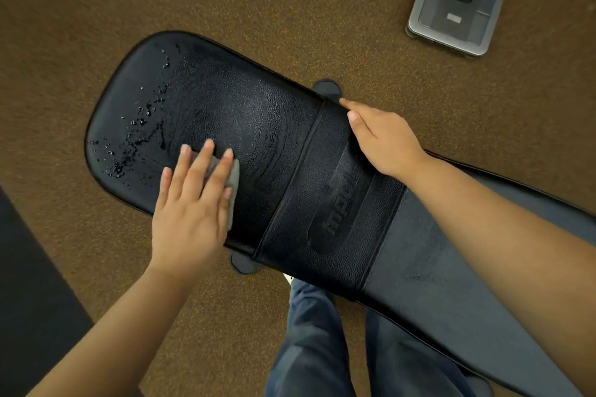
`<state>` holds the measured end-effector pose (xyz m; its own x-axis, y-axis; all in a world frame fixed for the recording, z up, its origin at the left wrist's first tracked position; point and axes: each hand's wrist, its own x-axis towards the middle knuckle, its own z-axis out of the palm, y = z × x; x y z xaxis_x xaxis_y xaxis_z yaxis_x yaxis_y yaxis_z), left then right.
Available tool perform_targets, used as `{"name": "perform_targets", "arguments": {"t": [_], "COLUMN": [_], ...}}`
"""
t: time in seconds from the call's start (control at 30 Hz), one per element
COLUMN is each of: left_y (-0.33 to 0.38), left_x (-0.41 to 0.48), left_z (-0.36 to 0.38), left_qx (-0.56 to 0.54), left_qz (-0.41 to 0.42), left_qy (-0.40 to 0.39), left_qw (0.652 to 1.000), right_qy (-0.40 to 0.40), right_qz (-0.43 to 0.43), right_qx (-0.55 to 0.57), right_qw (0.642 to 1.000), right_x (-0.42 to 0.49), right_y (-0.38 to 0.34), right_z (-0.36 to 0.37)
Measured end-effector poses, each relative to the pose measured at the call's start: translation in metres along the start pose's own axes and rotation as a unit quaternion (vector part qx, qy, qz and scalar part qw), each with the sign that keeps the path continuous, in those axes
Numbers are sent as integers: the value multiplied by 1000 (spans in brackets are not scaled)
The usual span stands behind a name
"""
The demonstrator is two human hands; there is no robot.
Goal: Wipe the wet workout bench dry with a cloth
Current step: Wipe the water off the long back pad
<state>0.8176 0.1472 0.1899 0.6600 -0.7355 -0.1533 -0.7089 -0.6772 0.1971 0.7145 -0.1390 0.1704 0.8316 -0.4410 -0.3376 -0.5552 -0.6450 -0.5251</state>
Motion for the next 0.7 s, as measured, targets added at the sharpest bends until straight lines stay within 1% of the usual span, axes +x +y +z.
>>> {"name": "perform_targets", "arguments": {"t": [0.13, 0.3, 0.43, 0.47, 0.6, 0.7], "left_y": [8, 24, 36, 39, 57, 57], "left_x": [37, 106, 120, 117, 78, 37], "left_z": [-2, -2, 1, 3, 14, 17], "left_qx": [-29, -42, -42, -40, -34, -21], "left_qz": [-59, -64, -75, -60, 68, 98], "left_qy": [45, 84, 96, 91, 47, 9], "left_qw": [997, 993, 992, 993, 996, 995], "right_qy": [-1, -5, -2, -1, -7, -8], "right_qz": [0, -1, 3, 4, 6, 5], "right_qx": [0, 0, -4, -5, -12, -9], "right_qw": [1000, 1000, 1000, 1000, 1000, 1000], "right_x": [0, 0, -1, -2, -2, -2], "right_y": [-1, -2, -4, -4, -4, -4], "right_z": [-1, -2, -1, -2, -2, -2]}}
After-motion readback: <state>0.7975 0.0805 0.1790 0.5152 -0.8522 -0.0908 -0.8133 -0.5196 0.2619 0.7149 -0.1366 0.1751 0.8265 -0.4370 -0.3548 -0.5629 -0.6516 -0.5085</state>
